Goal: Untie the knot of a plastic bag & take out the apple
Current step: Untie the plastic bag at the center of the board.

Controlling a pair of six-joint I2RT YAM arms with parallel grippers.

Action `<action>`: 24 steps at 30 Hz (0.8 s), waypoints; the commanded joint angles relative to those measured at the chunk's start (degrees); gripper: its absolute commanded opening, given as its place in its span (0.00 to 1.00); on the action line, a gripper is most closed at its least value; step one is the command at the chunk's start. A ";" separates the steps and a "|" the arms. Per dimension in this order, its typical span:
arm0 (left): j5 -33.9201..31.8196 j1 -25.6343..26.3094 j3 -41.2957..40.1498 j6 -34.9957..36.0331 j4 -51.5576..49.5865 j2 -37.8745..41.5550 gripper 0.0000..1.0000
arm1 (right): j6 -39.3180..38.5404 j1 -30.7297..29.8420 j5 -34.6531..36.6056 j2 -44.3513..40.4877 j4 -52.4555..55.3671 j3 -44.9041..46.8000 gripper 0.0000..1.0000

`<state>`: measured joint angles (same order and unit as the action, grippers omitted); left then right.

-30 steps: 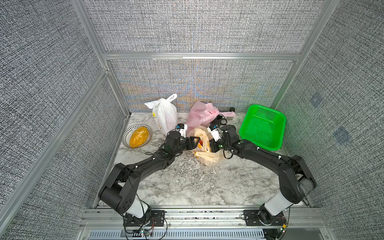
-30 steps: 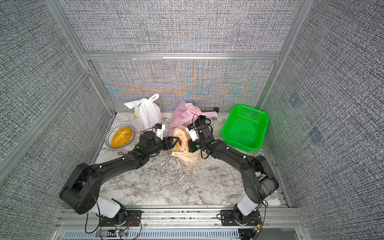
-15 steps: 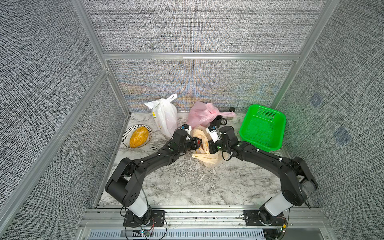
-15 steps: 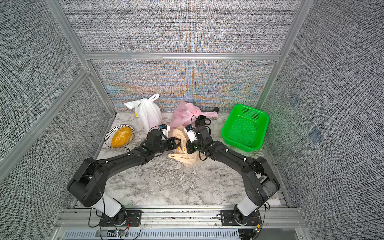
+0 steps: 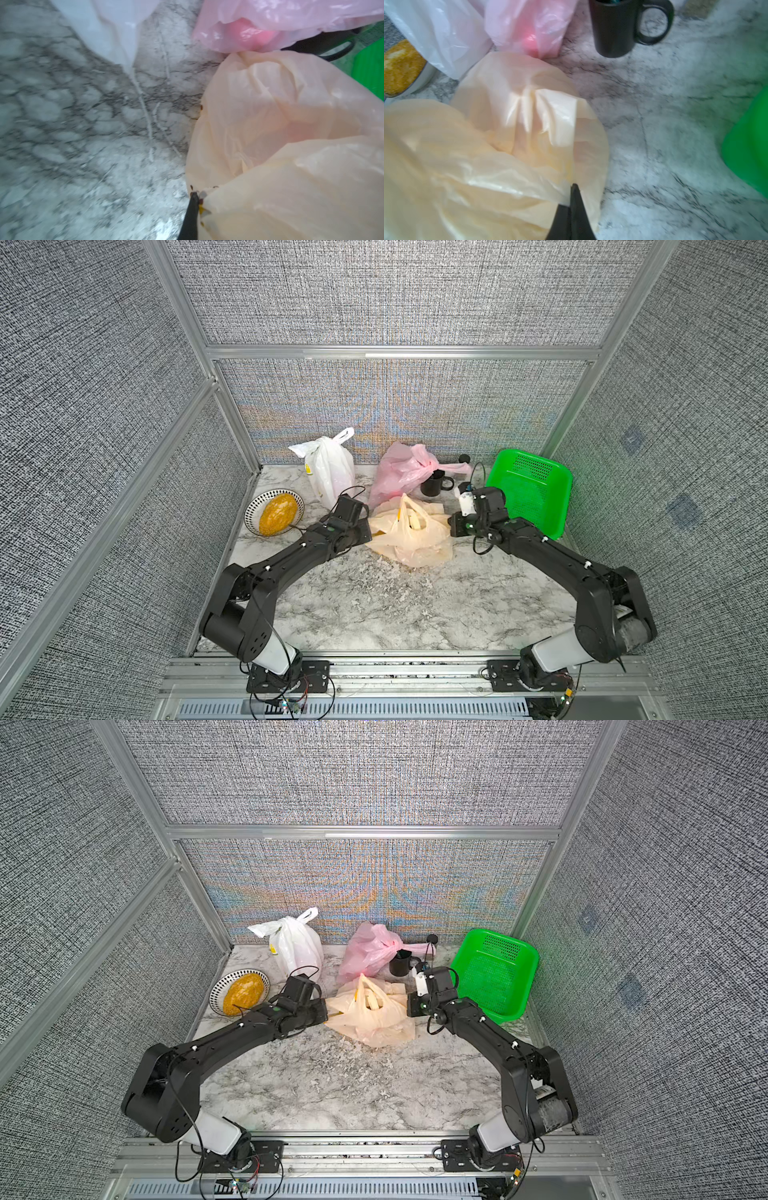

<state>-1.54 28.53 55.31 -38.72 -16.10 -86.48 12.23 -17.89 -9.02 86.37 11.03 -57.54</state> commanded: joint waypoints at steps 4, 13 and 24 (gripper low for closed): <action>-3.14 -2.73 -5.05 -0.49 -5.52 5.84 0.00 | 1.48 3.91 1.15 1.60 2.50 1.76 0.00; -2.04 -4.00 -11.91 -5.18 -1.05 8.09 0.00 | 3.06 4.20 -2.31 6.86 -5.19 5.50 0.00; 0.27 0.06 -7.17 -0.58 3.54 -1.99 0.30 | 2.41 3.22 -1.15 10.67 -8.07 7.02 0.00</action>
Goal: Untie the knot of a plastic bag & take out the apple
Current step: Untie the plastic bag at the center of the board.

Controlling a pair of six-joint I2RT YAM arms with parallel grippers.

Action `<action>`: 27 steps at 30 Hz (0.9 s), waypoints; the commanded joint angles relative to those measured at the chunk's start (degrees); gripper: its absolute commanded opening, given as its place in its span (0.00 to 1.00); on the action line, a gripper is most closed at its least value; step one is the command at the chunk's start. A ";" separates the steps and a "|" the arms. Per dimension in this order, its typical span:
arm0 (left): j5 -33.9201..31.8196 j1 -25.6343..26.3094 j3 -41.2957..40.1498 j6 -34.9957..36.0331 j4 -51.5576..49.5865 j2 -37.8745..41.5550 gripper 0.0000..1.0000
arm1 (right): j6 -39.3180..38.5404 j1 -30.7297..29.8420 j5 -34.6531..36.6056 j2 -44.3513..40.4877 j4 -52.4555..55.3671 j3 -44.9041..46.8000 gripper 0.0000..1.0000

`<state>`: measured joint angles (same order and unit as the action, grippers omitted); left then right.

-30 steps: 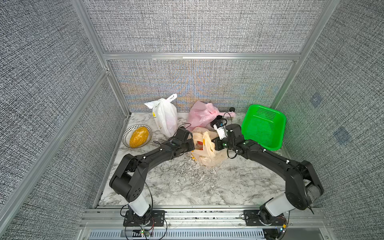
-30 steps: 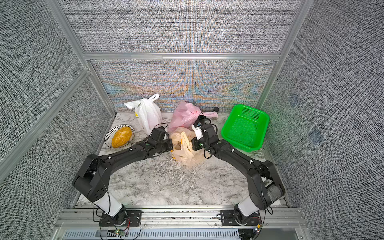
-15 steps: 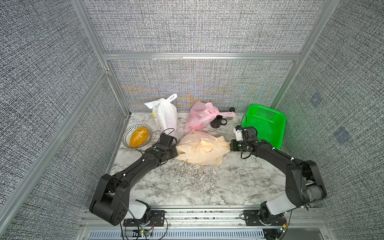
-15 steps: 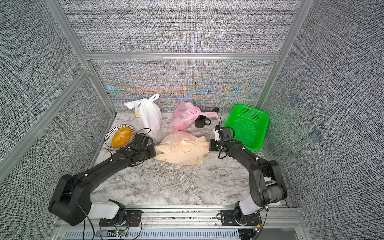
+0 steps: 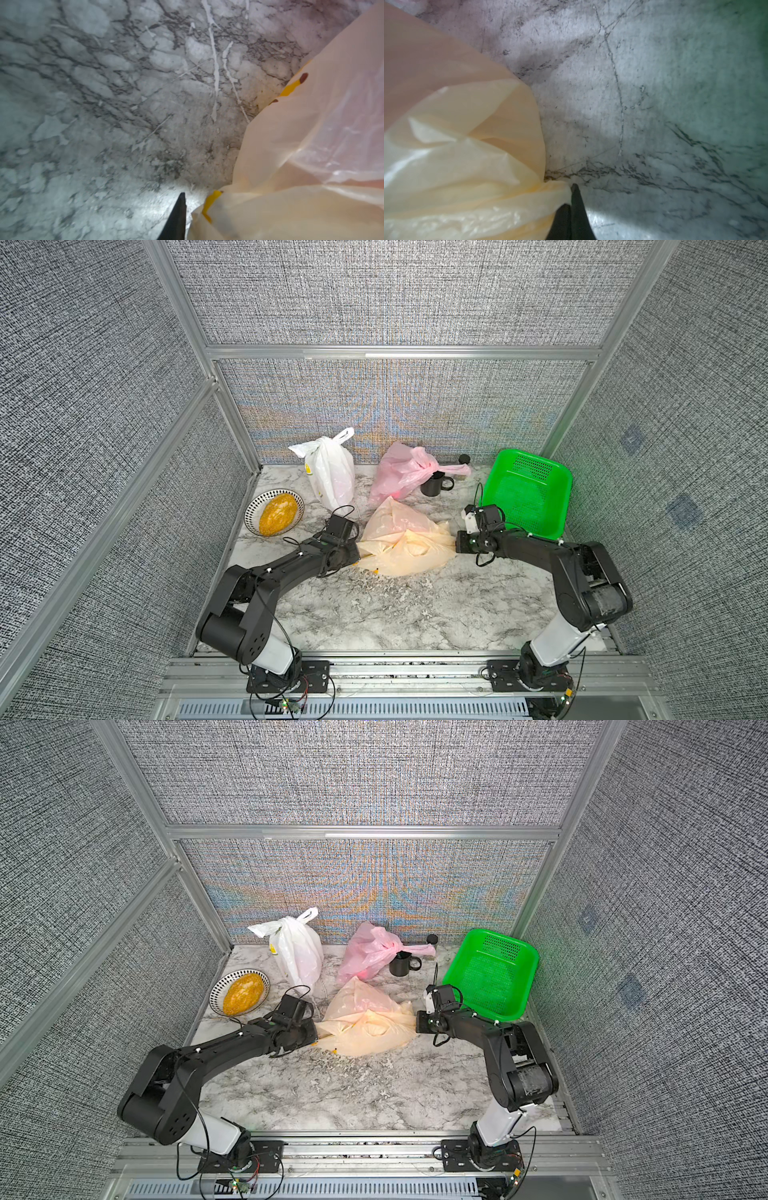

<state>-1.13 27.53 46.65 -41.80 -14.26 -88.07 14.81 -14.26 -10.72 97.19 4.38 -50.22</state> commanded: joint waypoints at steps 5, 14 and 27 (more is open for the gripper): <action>-2.12 4.33 1.87 5.27 1.52 3.66 0.47 | -1.66 -2.80 1.93 -3.32 2.52 -2.63 0.22; -5.27 6.76 1.86 9.35 -2.84 13.11 0.55 | -2.74 -8.10 5.63 -12.89 11.83 -7.93 0.66; -6.41 9.43 5.26 15.81 -5.11 15.14 0.58 | -6.10 -18.32 3.71 -14.02 16.90 -16.16 0.97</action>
<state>-6.50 36.45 51.03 -29.26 -18.52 -73.23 10.02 -31.38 -5.67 82.61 19.29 -66.24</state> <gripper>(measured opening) 0.579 0.973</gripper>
